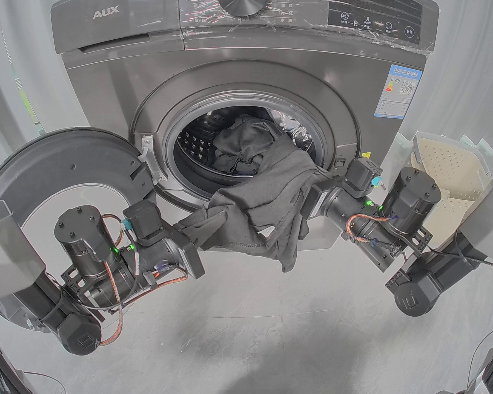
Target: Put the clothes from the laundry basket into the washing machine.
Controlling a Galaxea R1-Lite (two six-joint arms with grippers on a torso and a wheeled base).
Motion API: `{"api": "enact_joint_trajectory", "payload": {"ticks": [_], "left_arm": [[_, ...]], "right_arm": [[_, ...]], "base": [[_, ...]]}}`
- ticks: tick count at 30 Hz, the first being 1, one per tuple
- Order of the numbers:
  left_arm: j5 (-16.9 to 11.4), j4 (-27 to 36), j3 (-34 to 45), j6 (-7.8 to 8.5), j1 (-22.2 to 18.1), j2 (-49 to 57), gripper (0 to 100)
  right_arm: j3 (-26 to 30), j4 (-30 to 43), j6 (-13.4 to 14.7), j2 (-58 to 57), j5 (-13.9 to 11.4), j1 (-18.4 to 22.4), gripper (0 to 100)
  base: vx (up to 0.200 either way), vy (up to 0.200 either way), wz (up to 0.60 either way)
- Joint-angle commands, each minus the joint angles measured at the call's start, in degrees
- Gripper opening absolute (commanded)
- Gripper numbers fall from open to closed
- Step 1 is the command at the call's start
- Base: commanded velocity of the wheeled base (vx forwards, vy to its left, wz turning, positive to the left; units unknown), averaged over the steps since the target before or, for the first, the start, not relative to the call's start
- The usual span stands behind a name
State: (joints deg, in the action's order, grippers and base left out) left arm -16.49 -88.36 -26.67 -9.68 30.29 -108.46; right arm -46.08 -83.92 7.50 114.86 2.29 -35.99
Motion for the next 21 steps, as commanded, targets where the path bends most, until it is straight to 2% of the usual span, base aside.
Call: {"api": "enact_joint_trajectory", "payload": {"ticks": [1,6,10,14,15,16,18,21], "left_arm": [[-0.2,0.0,1.8,1.86,-0.2,-1.6,100],[-1.3,-0.1,6.5,4.32,-0.2,-5.0,100],[-4.1,-0.1,7.7,8.10,-0.2,-8.3,100],[-5.4,-0.1,11.1,11.44,-0.1,-9.9,100],[-5.5,-0.1,11.2,11.53,-0.1,-10.0,100],[-6.5,-0.1,12.5,12.84,-0.1,-10.7,100],[-7.2,-0.1,13.0,14.34,-0.1,-11.3,100],[-7.4,-0.1,14.3,15.48,-0.1,-11.2,100]], "right_arm": [[0.2,0.0,0.1,-1.0,0.0,0.0,0],[-0.2,0.2,0.0,-1.2,-0.1,0.9,0],[-1.2,0.2,-0.1,-1.7,-0.4,2.5,0],[-1.9,0.5,-0.1,-2.1,-0.6,3.0,0],[-1.9,0.5,-0.1,-2.1,-0.6,3.0,0],[-1.9,0.4,-0.2,-2.1,-0.6,3.1,0],[-1.8,0.3,-0.2,-2.0,-0.6,2.9,0],[-1.4,0.1,-0.1,-2.1,-0.6,2.4,0]], "base": [[0.000,0.000,0.00],[0.000,0.000,0.00],[0.000,0.000,0.00],[0.000,0.000,0.00],[0.000,0.000,0.00],[0.000,0.000,0.00],[0.000,0.000,0.00],[0.000,0.000,0.00]]}}
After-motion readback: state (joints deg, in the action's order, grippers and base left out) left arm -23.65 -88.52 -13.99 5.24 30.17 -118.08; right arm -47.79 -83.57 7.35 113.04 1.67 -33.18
